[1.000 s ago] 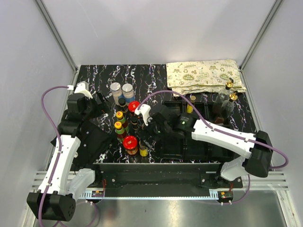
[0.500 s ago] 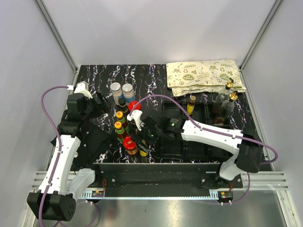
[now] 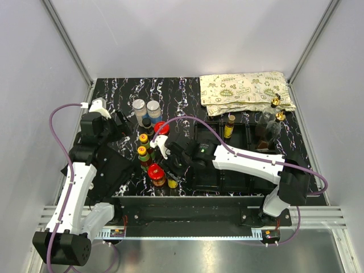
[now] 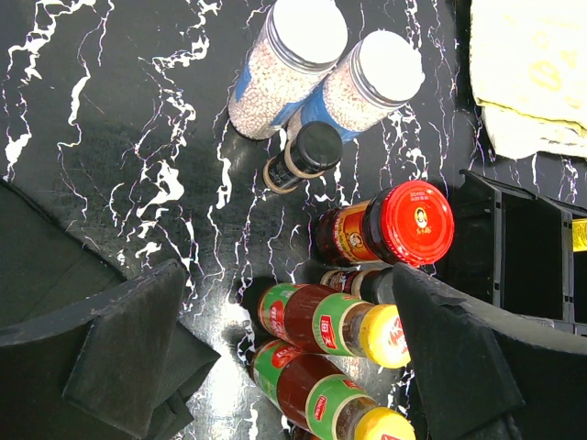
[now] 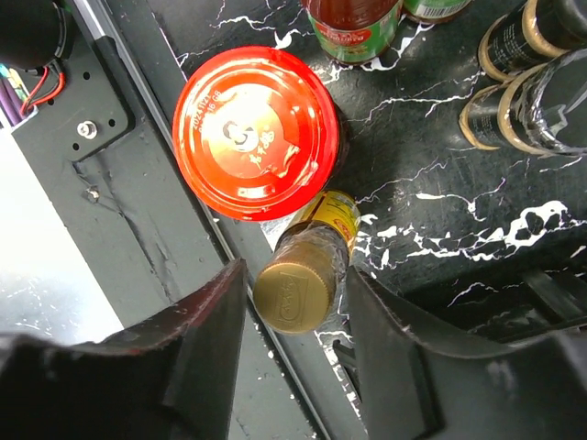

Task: Organize the condiment bottles
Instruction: Pick up the bottle from the center of the board, then place the bottle in the storage box.

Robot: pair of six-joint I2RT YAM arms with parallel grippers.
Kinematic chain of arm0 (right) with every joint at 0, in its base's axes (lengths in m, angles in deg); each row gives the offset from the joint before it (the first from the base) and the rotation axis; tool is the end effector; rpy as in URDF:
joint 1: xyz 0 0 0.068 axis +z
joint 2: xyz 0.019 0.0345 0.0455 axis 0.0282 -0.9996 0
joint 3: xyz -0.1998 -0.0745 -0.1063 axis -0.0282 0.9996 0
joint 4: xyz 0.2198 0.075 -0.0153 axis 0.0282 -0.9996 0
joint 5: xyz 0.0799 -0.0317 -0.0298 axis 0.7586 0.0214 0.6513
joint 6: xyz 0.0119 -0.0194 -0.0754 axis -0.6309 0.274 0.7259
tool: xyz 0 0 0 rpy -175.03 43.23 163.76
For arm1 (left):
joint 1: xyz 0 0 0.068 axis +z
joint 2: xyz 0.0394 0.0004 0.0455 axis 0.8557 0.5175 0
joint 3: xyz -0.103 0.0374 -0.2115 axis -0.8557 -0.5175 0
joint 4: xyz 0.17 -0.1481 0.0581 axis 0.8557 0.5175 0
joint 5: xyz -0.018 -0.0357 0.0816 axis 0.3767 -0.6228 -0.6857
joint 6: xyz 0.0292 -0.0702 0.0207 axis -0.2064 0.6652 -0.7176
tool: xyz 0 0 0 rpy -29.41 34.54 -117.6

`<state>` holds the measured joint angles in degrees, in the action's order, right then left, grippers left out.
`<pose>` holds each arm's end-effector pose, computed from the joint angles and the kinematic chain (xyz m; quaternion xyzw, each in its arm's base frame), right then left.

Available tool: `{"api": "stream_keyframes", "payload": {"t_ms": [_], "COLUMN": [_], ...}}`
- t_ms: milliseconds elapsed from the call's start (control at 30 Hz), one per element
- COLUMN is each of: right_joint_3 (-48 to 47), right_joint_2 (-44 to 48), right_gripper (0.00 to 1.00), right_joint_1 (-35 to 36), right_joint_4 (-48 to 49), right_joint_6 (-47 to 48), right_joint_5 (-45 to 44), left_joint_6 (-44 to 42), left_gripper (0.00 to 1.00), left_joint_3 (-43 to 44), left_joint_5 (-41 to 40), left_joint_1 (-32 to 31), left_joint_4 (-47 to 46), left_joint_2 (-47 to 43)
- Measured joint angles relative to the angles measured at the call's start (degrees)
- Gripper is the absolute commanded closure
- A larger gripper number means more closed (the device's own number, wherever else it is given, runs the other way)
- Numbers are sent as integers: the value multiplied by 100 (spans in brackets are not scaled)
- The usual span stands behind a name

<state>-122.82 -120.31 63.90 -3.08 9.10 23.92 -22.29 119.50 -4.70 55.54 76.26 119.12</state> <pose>0.1348 0.3157 0.2278 -0.4946 0.7970 0.2427 0.2475 0.2138 -0.0181 0.2816 -0.1282 0.8523 -0.1526 0.4836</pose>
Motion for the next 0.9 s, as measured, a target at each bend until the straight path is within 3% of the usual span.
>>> {"api": "stream_keyframes", "payload": {"t_ms": [133,367,667,900], "right_joint_3": [0,-24,-28,-28], "right_joint_2": [0,2,378,1504], "right_gripper": [72,96,100,100], "right_joint_1": [0,17,22,26], "right_joint_4": [-9,-46,-369,-463], "right_joint_6": [22,-20,-20,-125], "right_joint_5": [-31,-297,-1591,-3477], "left_joint_6": [0,0,0,0], "left_gripper": [1,1,1,1], "left_joint_3": [0,0,0,0], "left_joint_5": [11,31,42,48], "left_joint_1": [0,11,20,24], "left_joint_4": [0,0,0,0], "left_joint_2": [0,0,0,0]}}
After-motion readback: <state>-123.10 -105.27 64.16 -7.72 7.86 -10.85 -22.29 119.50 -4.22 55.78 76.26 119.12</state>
